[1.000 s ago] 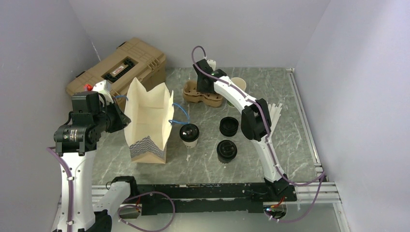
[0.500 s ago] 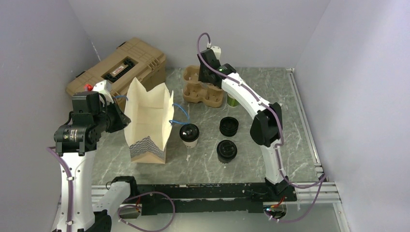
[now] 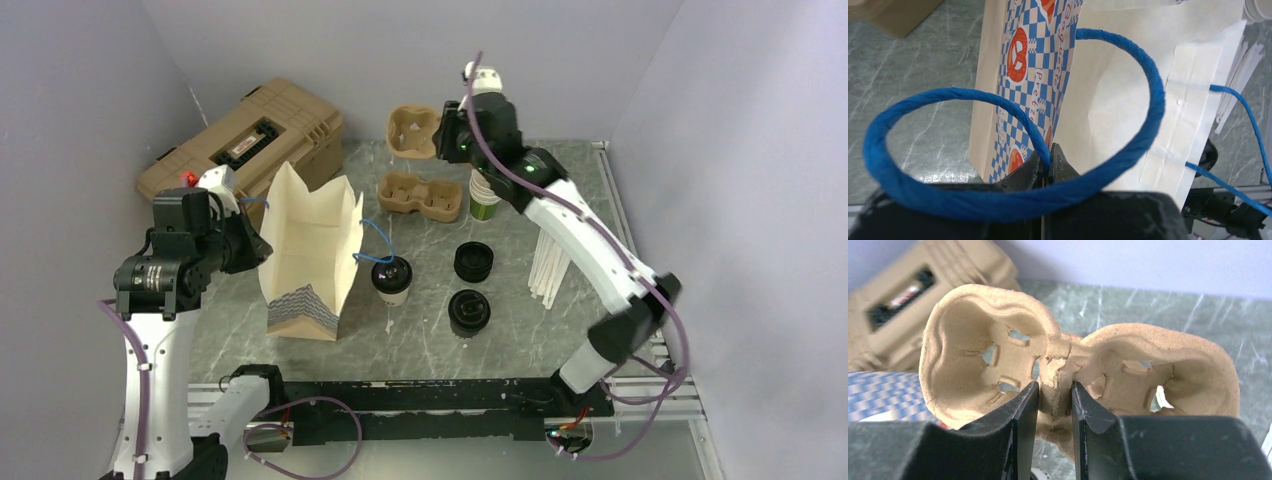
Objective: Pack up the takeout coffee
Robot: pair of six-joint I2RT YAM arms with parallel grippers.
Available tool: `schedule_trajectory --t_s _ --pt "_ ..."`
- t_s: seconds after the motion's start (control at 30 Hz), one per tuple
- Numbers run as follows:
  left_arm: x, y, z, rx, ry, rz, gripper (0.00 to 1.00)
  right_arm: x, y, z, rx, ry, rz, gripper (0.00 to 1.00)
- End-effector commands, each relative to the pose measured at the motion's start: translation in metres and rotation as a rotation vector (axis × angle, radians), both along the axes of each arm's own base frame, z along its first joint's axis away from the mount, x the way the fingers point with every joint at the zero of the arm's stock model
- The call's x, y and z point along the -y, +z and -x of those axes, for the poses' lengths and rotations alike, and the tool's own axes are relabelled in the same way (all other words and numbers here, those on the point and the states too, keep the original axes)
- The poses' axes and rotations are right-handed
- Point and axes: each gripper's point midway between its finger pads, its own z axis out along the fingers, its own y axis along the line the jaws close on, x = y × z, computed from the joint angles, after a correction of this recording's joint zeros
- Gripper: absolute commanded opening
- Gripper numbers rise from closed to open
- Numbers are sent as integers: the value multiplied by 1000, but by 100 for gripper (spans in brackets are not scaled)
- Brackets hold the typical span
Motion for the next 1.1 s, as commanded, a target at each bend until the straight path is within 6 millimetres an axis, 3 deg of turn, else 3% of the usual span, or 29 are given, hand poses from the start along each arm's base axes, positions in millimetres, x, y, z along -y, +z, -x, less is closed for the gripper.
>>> schedule_trajectory --t_s 0.0,0.23,0.4,0.7,0.87,1.07 --pt "6 17 -11 78 -62 -39 0 1 74 42 208 165 -53 32" --pt "10 32 -12 99 -112 -122 0 -29 145 143 393 523 -90 33" --pt "14 36 -16 100 -141 -144 0 -55 165 203 436 733 -136 33" --pt "25 42 -13 129 -207 -142 0 -94 162 267 386 1062 -259 32" --pt "28 43 -9 144 -227 -142 0 -117 155 285 330 1195 -326 33" --pt "33 43 -4 151 -257 -133 0 -148 129 295 254 1287 -339 33"
